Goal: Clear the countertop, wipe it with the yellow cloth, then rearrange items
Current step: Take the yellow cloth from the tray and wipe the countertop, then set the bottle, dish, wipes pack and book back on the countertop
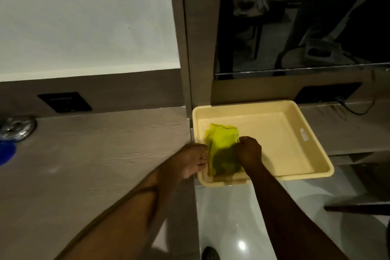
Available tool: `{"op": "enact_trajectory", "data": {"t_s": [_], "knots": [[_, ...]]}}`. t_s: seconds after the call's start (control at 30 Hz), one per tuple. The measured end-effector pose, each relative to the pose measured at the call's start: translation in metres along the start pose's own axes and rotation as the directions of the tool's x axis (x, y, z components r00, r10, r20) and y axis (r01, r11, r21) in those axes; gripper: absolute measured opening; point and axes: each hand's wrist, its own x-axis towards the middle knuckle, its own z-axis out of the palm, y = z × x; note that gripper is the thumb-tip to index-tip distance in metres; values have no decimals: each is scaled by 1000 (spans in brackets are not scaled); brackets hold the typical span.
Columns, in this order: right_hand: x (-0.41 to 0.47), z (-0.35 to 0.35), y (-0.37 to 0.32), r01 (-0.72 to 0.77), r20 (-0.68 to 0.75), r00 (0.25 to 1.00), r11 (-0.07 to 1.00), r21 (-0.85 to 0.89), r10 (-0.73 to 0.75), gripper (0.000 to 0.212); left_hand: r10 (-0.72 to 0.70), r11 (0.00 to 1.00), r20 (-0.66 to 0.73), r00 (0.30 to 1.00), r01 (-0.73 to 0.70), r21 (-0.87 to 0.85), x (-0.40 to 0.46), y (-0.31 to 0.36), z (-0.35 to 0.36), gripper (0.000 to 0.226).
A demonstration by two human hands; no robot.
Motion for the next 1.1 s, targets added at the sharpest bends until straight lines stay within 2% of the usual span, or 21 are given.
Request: {"op": "enact_trajectory", "data": {"t_s": [0.1,0.2,0.3,0.4,0.5,0.57,0.67,0.73,0.8,0.83,0.9,0.97,1.1], "knots": [[-22,14,-57,79,-64,996,979,186,-68,29,153,986,-111,982,-160,-51,-38,12,-56,25],[-55,41,-129,206,-26,978,948,242,-206,22,253,955,-317,914,-288,-67,-77,15,-130,11],[-95,86,-201,343,57,926,895,285,-373,18,287,927,-487,825,-368,-77,-119,10,-212,11],[-140,144,-277,397,160,867,849,348,-471,34,278,911,-620,734,-406,-72,-161,0,-304,9],[-180,201,-348,503,240,776,802,323,-583,45,285,911,-702,652,-412,-13,-189,-2,-385,22],[-204,243,-397,556,275,732,780,288,-624,59,312,880,-736,601,-475,-15,-202,4,-436,35],[-229,299,-463,659,310,659,724,203,-686,81,363,894,-764,533,-430,125,-212,14,-495,20],[-240,331,-501,700,338,629,699,145,-700,92,357,908,-818,451,-372,191,-218,19,-522,41],[-247,353,-525,723,347,615,682,110,-708,87,401,890,-824,400,-382,248,-218,25,-536,64],[-249,363,-532,721,351,608,681,132,-712,74,459,872,-784,418,-382,307,-216,29,-542,72],[-252,378,-536,701,343,603,683,205,-721,47,540,841,-667,513,-360,405,-209,36,-550,89],[-254,384,-531,690,304,615,683,239,-728,45,568,822,-601,561,-410,395,-210,42,-554,93],[-253,360,-511,701,196,663,691,177,-723,50,665,739,-493,560,-400,542,-216,45,-545,94]]}}
